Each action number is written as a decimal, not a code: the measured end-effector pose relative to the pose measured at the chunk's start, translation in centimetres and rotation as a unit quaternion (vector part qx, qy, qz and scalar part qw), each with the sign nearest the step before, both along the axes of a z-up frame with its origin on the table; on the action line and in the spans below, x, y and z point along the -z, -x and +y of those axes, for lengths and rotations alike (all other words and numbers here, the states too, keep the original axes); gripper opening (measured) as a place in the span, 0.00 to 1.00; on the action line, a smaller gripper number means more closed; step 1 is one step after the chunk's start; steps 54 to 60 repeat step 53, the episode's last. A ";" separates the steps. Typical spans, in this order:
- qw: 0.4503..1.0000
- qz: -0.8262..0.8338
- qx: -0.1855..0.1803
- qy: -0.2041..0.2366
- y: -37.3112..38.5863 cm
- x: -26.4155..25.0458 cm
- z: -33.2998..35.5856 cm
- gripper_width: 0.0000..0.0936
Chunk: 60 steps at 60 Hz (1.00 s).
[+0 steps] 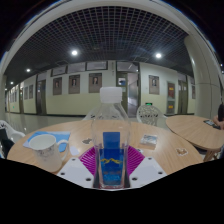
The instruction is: Pour water
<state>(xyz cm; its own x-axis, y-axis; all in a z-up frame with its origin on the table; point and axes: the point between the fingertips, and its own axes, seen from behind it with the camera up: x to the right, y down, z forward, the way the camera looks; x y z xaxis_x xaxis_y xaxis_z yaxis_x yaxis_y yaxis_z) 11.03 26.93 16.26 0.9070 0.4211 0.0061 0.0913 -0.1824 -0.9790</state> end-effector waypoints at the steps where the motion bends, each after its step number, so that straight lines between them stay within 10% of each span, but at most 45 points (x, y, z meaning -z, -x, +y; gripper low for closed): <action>1: 1.000 -0.001 0.000 -0.002 0.5 0.0 0.2 0.37; 10: 1.000 0.006 0.005 0.007 1.1 0.2 0.4 0.47; 18: 0.999 -0.026 0.016 0.031 -1.1 0.2 -0.3 0.91; 29: 0.998 0.003 0.024 0.053 -3.2 -2.0 -4.9 0.91; 60: 0.983 0.107 -0.119 0.086 4.5 -6.3 -23.2 0.90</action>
